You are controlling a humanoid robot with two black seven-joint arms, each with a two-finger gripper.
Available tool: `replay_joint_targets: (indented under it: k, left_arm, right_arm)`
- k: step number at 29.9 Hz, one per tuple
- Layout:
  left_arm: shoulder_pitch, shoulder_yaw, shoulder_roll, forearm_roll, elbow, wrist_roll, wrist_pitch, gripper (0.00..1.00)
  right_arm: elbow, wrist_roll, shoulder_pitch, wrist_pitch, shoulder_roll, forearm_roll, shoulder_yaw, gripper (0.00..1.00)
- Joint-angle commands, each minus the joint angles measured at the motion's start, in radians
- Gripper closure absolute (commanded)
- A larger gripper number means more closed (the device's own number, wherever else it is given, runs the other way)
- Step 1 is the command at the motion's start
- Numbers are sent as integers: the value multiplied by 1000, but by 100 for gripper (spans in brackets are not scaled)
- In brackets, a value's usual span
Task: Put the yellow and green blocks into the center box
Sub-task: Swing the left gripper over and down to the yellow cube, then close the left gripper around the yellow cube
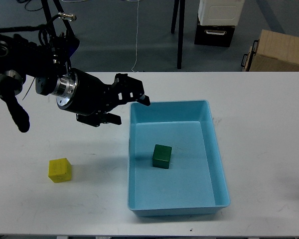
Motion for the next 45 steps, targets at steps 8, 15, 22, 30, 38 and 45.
replay_joint_targets:
  k: [8, 15, 22, 30, 38, 45]
  left_arm:
    - [28, 220, 151, 317, -4, 7, -2, 0]
    - [190, 191, 228, 427, 0, 7, -1, 0]
    - [315, 93, 237, 457, 14, 7, -1, 0]
    - [370, 24, 187, 483, 68, 7, -2, 0]
    - [367, 15, 151, 483, 75, 5, -4, 0]
    - [370, 15, 99, 484, 126, 5, -4, 0]
  right_arm:
    - [-12, 0, 11, 0, 0, 0, -8, 7]
    - [-17, -2, 14, 0, 0, 0, -8, 7]
    - [-28, -2, 12, 0, -1, 0, -8, 7]
    - [-28, -2, 12, 0, -1, 0, -6, 7]
    - [-28, -2, 9, 0, -3, 0, -6, 7]
    - [-28, -2, 9, 0, -5, 0, -6, 7]
